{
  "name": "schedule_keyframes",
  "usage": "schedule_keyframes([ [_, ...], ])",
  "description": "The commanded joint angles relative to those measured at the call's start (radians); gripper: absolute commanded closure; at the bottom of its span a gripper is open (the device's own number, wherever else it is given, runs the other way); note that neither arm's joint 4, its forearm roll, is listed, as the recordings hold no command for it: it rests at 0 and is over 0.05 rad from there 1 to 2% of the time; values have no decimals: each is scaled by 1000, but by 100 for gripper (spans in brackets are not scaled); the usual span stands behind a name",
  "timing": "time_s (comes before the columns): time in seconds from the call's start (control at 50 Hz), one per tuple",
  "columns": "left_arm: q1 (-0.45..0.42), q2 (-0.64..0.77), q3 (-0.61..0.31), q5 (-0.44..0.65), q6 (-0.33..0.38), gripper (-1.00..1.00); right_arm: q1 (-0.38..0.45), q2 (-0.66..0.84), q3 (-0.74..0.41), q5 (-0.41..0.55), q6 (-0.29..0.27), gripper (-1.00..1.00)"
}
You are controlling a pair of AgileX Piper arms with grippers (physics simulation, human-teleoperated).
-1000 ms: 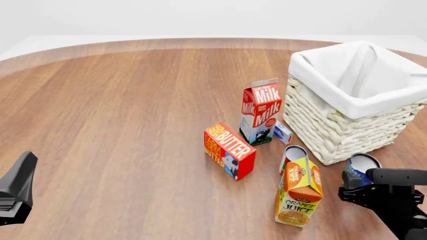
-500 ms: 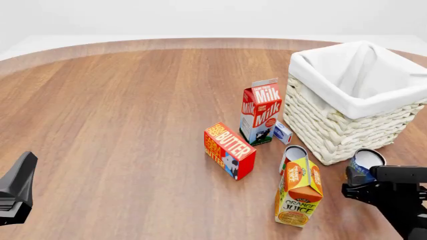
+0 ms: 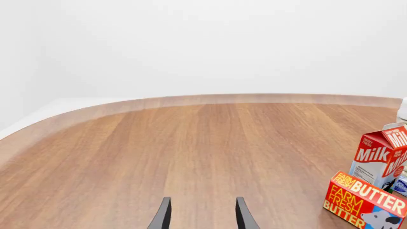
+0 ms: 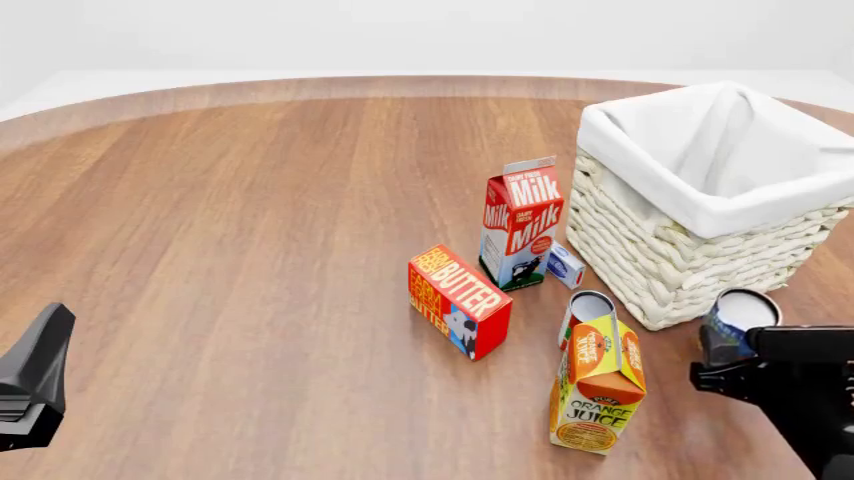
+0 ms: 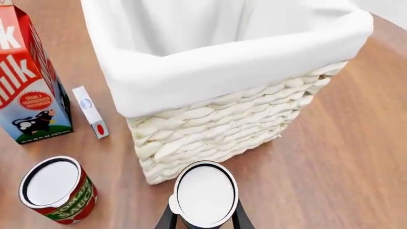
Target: Pick up the alphabet soup, and put it in the basket.
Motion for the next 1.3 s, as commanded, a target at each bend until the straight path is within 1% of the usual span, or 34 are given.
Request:
schedule_keyframes([
  [0.02, 0, 0, 0, 0, 0, -100, -4, -24, 0, -2, 10, 100],
  [0.42, 0, 0, 0, 0, 0, -100, -12, -54, 0, 0, 0, 100],
  [0.52, 0, 0, 0, 0, 0, -100, -17, -77, 0, 14, -3, 100],
  [0.54, 0, 0, 0, 0, 0, -100, -20, -113, 0, 44, -5, 100],
  [0.62, 0, 0, 0, 0, 0, -100, -20, -168, 0, 96, -8, 100],
  [0.68, 0, 0, 0, 0, 0, -100, -23, -243, 0, 165, -11, 100],
  [0.76, 0, 0, 0, 0, 0, -100, -24, -315, 0, 232, -14, 100],
  [0.84, 0, 0, 0, 0, 0, -100, -27, -452, 0, 360, -20, 100],
  [0.9, 0, 0, 0, 0, 0, -100, -24, -501, 0, 406, -33, 100],
  [0.94, 0, 0, 0, 0, 0, -100, -26, -541, 0, 441, -30, 100],
  [1.08, 0, 0, 0, 0, 0, -100, -25, -600, 0, 493, -33, 100],
  [1.16, 0, 0, 0, 0, 0, -100, -27, -669, 0, 552, -35, 100],
  [1.3, 0, 0, 0, 0, 0, -100, -26, -741, 0, 610, -40, 100],
])
